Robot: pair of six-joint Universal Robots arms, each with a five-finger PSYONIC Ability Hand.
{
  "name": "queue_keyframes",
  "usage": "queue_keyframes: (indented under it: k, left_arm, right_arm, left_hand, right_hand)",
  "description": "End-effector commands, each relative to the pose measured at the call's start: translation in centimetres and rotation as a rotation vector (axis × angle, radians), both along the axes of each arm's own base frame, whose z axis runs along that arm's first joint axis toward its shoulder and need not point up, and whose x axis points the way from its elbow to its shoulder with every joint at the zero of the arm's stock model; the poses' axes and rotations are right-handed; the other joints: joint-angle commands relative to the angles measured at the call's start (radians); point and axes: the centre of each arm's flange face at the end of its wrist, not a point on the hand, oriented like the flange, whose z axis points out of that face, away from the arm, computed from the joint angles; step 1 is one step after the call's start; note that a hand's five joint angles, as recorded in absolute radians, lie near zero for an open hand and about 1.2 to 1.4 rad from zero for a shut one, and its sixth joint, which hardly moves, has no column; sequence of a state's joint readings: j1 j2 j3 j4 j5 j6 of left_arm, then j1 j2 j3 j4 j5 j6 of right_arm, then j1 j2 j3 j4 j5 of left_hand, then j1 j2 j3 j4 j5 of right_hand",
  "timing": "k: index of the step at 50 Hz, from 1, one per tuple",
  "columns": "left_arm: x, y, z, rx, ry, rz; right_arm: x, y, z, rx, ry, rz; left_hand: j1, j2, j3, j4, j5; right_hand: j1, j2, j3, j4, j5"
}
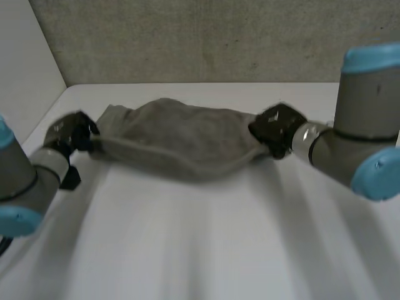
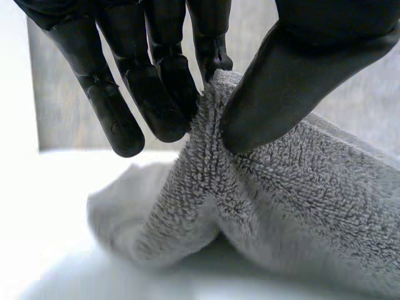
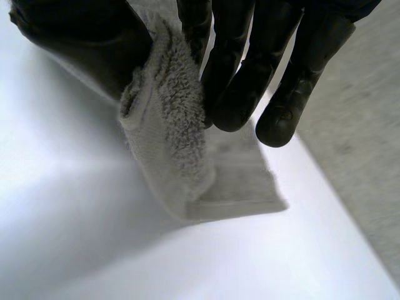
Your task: Fold the towel.
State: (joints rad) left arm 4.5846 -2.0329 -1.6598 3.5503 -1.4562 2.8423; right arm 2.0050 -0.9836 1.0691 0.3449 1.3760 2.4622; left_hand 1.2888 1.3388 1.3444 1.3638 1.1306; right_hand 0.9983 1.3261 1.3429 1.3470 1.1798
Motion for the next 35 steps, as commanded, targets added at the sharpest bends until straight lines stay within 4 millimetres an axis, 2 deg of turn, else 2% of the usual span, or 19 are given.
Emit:
queue_keyframes:
  k: [1,3,4,6,7,9,10,12,16,20,28,33,35]
  left_arm:
    - [1.3,1.9,-2.6,0.086,-0.020,0.029]
    - [1.4,2.7,-2.6,0.097,-0.041,0.025]
    - [1.4,2.7,-2.6,0.097,-0.041,0.025]
    - [1.5,3.3,-1.8,0.076,-0.072,0.019]
    - [1.5,3.3,-1.8,0.076,-0.072,0.019]
    - [1.5,3.5,-0.8,0.035,-0.118,0.011]
    - [1.5,3.5,-0.8,0.035,-0.119,0.011]
    - [1.4,3.5,-0.1,0.000,-0.177,-0.008]
    - [1.0,3.4,0.3,-0.032,-0.231,-0.054]
    - [0.1,3.3,0.7,-0.101,-0.321,-0.182]
    - [0.0,2.6,1.3,-0.214,-0.453,-0.358]
    - [-0.3,2.3,0.5,-0.237,-0.523,-0.398]
    - [-0.6,2.2,-0.4,-0.234,-0.554,-0.420]
  right_arm:
    - [-0.7,2.4,-2.5,0.015,0.043,0.028]
    - [-1.2,3.6,-2.8,0.028,0.050,0.032]
    - [-1.2,3.6,-2.8,0.028,0.050,0.032]
    - [-1.7,4.7,-3.2,0.043,0.057,0.032]
    - [-1.7,4.7,-3.2,0.043,0.057,0.032]
    - [-2.1,5.5,-3.6,0.044,0.058,0.031]
    - [-2.1,5.5,-3.6,0.044,0.058,0.031]
    - [-2.7,6.1,-3.9,0.038,0.050,0.019]
    - [-3.1,6.6,-4.1,0.028,0.041,0.008]
    - [-3.5,7.4,-5.0,0.031,0.038,0.004]
    - [-4.0,8.3,-6.3,0.028,0.025,-0.001]
    - [-4.1,8.5,-6.7,0.026,0.022,0.000]
    - [-4.1,8.6,-6.9,0.024,0.021,-0.002]
  left_hand:
    - [0.107,0.057,0.052,0.032,0.091]
    - [-0.134,-0.184,-0.190,-0.209,-0.151]
    - [-0.136,-0.186,-0.191,-0.211,-0.152]
    - [-0.475,-0.525,-0.530,-0.550,-0.491]
    - [-0.476,-0.526,-0.532,-0.551,-0.493]
    - [-0.728,-0.778,-0.783,-0.803,-0.744]
    - [-0.729,-0.779,-0.784,-0.804,-0.745]
    - [-0.872,-0.922,-0.928,-0.947,-0.888]
    - [-0.937,-0.987,-0.993,-1.012,-0.954]
    - [-0.949,-0.999,-1.005,-1.024,-0.965]
    - [-0.917,-0.967,-0.972,-0.992,-0.933]
    - [-0.864,-0.914,-0.920,-0.939,-0.880]
    - [-0.835,-0.885,-0.890,-0.910,-0.851]
  right_hand:
    - [0.398,0.070,0.053,0.049,0.042]
    - [0.398,0.070,0.053,0.049,0.042]
    - [0.398,0.070,0.053,0.049,0.042]
    - [0.398,0.070,0.053,0.049,0.042]
    - [0.398,0.070,0.053,0.049,0.042]
    - [0.398,0.070,0.053,0.049,0.042]
    - [0.398,0.070,0.053,0.049,0.042]
    - [0.398,0.070,0.053,0.049,0.042]
    - [0.398,0.070,0.053,0.049,0.042]
    - [0.398,0.070,0.053,0.049,0.042]
    - [0.398,0.070,0.053,0.049,0.042]
    - [0.398,0.070,0.053,0.049,0.042]
    - [0.398,0.070,0.053,0.049,0.042]
